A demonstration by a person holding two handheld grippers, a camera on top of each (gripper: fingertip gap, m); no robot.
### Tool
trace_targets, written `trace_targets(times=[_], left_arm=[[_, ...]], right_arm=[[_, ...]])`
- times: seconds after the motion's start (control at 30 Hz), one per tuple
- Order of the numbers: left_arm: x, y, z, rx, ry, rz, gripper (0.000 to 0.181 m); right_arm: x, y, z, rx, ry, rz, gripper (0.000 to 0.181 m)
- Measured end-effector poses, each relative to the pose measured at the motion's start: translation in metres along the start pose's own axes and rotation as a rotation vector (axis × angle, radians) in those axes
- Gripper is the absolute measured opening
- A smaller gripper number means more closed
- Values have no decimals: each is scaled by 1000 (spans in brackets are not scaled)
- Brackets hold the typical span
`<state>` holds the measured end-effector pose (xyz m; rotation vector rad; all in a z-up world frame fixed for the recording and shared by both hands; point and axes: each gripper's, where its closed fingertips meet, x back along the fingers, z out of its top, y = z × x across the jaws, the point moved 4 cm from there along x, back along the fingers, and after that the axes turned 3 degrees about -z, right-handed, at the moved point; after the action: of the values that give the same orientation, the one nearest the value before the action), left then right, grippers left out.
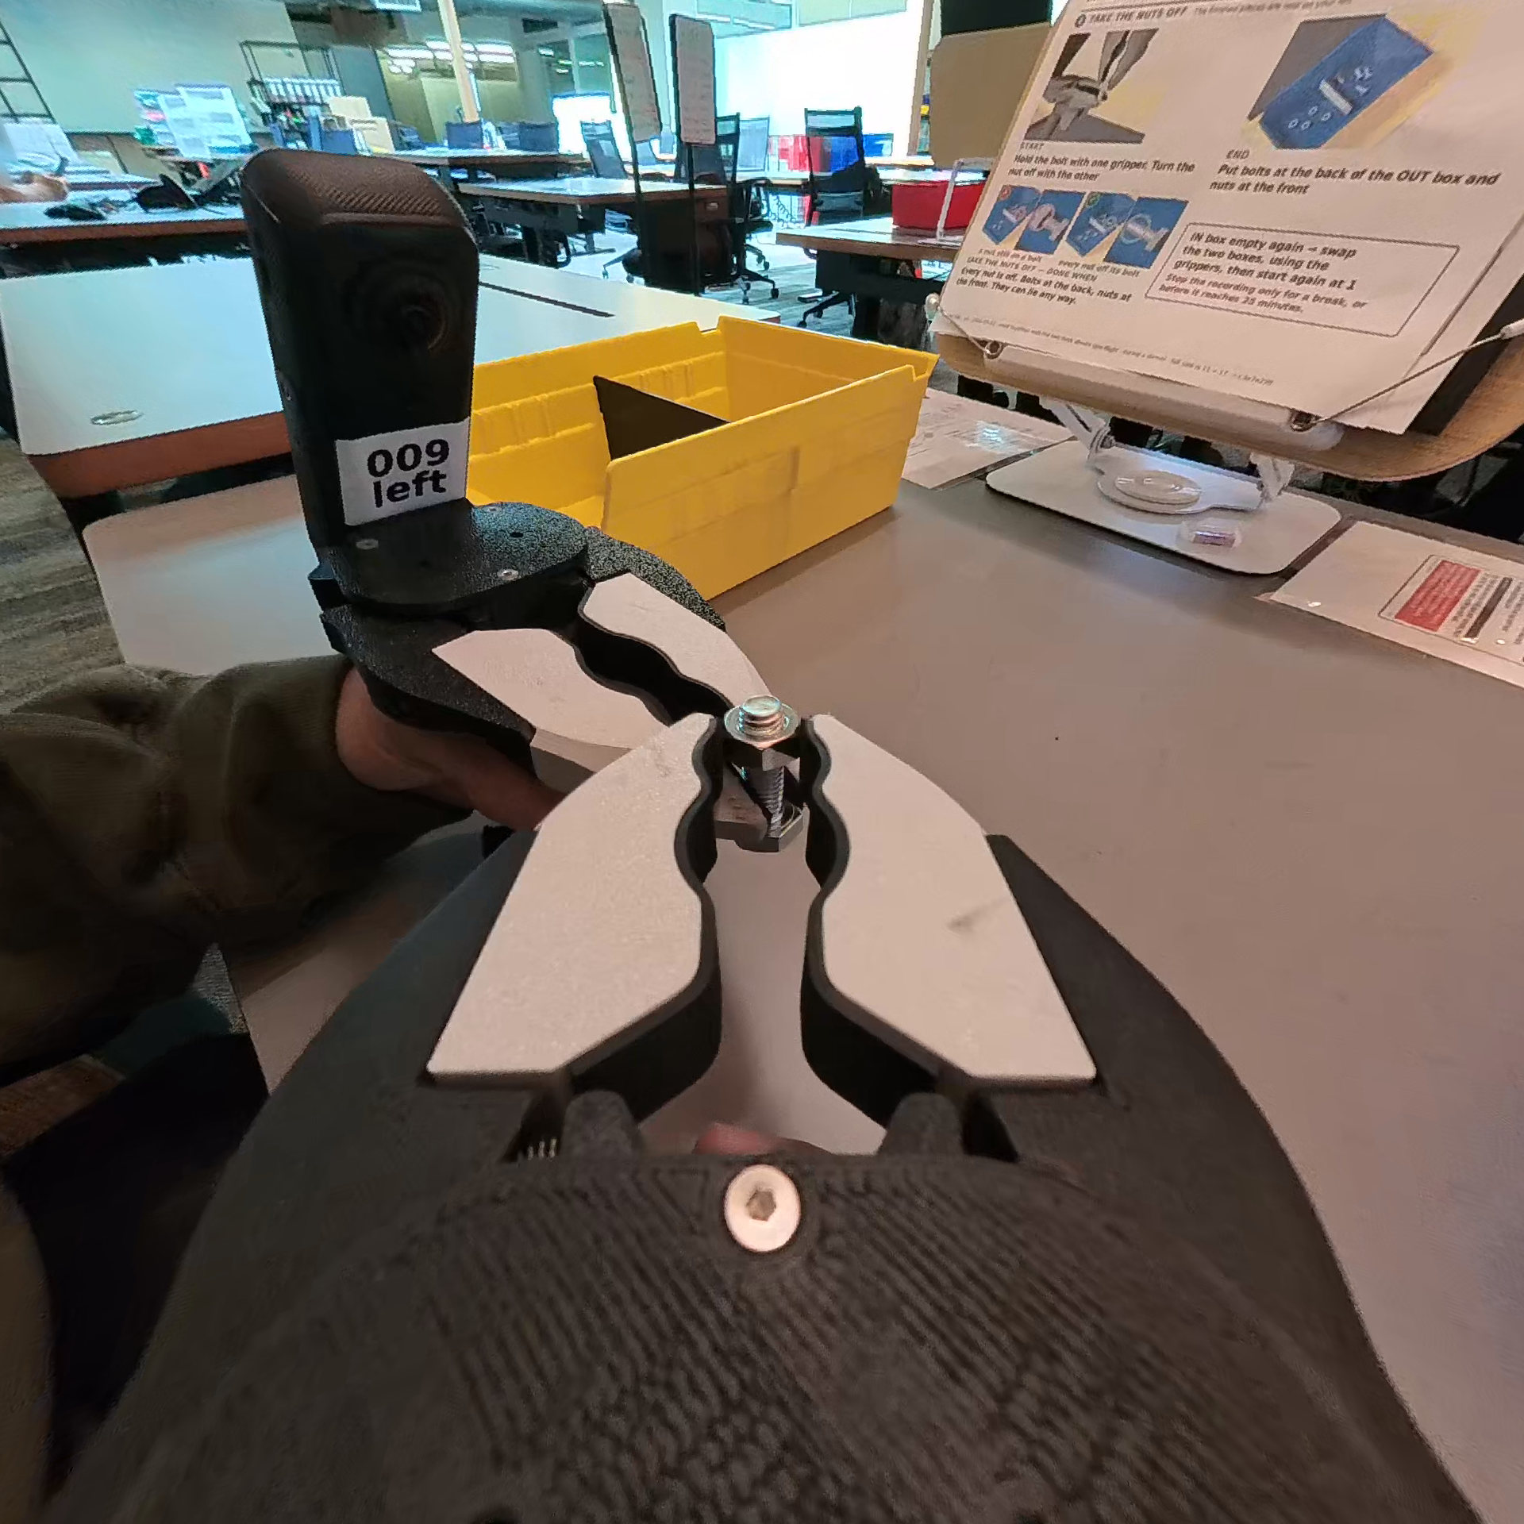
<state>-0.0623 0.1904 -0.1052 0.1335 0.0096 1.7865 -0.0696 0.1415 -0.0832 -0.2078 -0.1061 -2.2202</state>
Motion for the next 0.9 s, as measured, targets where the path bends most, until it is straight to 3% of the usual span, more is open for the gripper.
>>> trace_targets(times=[0.1, 0.2, 0.33, 0.4, 0.5, 0.6, 0.7, 0.77, 0.9], left_arm=[[0, 1, 6, -39, 69, 28, 16], [5, -6, 6, -41, 69, 95, 28], [12, -10, 6, -9, 80, 89, 25], [13, -11, 7, 8, 93, 79, 21], [13, -11, 6, 27, 82, 68, 19], [13, -10, 5, 25, 67, 66, 18], [14, -10, 3, 9, 42, 78, 18], [17, -9, 3, -6, 23, 86, 18], [29, -10, 14, -12, 67, 89, 18]], right_arm=[[4, 2, 5, -10, 40, 12, 17], [18, 21, 18, 23, 83, -84, 17], [70, 96, 49, 208, 28, -486, 17], [95, 140, 52, 290, -109, -655, 17], [114, 201, 33, 354, -365, -796, 17], [116, 245, -1, 403, -600, -822, 18], [110, 270, -25, 380, -735, -807, 18], [101, 277, -11, 387, -674, -872, 38], [63, 249, 56, 427, -408, -898, 45]])
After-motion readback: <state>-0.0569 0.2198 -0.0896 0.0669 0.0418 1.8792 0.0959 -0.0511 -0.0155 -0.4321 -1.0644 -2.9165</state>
